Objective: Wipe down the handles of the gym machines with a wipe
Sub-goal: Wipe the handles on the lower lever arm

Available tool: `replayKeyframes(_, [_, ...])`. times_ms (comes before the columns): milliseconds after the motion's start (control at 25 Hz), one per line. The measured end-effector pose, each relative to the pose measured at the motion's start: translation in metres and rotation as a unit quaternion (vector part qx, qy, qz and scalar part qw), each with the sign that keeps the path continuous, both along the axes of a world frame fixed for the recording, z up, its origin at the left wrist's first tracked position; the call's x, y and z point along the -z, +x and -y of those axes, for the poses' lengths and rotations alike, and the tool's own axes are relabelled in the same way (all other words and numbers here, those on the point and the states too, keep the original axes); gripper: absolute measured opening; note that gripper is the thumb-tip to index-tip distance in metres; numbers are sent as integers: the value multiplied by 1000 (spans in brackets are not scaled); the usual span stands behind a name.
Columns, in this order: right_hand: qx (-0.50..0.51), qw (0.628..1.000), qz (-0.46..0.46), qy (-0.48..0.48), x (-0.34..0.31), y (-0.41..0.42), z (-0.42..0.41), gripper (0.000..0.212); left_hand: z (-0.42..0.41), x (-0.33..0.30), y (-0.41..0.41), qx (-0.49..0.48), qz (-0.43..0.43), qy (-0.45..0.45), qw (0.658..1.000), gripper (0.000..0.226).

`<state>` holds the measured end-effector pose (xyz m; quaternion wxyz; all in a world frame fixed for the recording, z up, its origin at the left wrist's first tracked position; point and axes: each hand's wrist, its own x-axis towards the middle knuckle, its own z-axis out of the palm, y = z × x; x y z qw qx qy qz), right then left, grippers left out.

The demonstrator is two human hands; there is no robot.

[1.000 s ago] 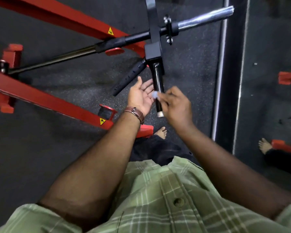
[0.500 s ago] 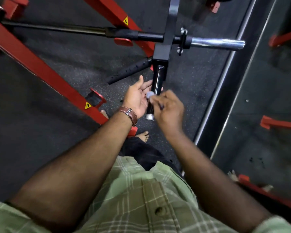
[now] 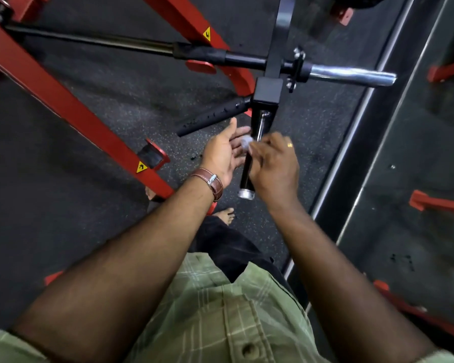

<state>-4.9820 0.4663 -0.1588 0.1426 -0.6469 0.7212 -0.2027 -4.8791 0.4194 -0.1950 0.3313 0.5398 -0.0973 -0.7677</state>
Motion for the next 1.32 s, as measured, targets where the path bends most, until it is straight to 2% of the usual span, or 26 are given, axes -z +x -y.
replayKeyframes(80, [3, 1000, 2, -10, -6, 6, -23, 10, 6, 3, 9, 14, 11, -21, 1000, 42])
replayKeyframes(200, [100, 994, 33, -7, -9, 28, 0, 15, 14, 3, 21, 17, 52, -53, 997, 26])
replayKeyframes(240, [120, 991, 45, -26, -7, 36, 16, 17, 18, 3, 25, 24, 78, -74, 994, 18])
replayKeyframes(320, [145, 986, 59, -60, -1, 52, 49, 20, 30, 7, 38, 49, 163, -170, 971, 16])
replayKeyframes(360, [153, 984, 63, -68, 4, 61, 61, 21, 35, 12, 47, 73, 220, -239, 943, 15])
replayKeyframes(400, [164, 982, 58, -76, 11, 69, 71, 21, 42, 19, 59, 101, 286, -312, 900, 11])
replayKeyframes(480, [189, 979, 7, -83, 24, 82, 83, 20, 58, 35, 82, 147, 409, -443, 784, 11])
replayKeyframes(520, [209, 974, -30, -76, 31, 86, 87, 21, 67, 46, 91, 165, 435, -484, 741, 15])
replayKeyframes(560, [235, 968, -57, -71, 37, 90, 88, 22, 76, 55, 97, 191, 429, -499, 729, 18])
replayKeyframes(640, [281, 956, -50, -74, 49, 97, 82, 23, 92, 67, 99, 268, 360, -483, 752, 24])
replayKeyframes(720, [272, 958, -6, -86, 63, 109, 68, 23, 95, 73, 97, 334, 324, -455, 759, 34])
replayKeyframes(840, [251, 959, 17, -131, 74, 121, 57, 17, 98, 72, 94, 343, 317, -417, 780, 38])
replayKeyframes(1000, [354, 909, -31, -216, 73, 98, 88, 17, 98, 69, 93, 355, 248, -323, 842, 47])
replayKeyframes(1040, [377, 898, -27, -227, 76, 105, 88, 18, 101, 68, 92, 367, 248, -329, 834, 46])
replayKeyframes(1200, [309, 935, 17, -176, 87, 157, 62, 16, 103, 68, 93, 369, 280, -348, 815, 43])
replayKeyframes(1320, [357, 910, -12, -210, 73, 119, 84, 15, 101, 67, 92, 365, 277, -330, 825, 49])
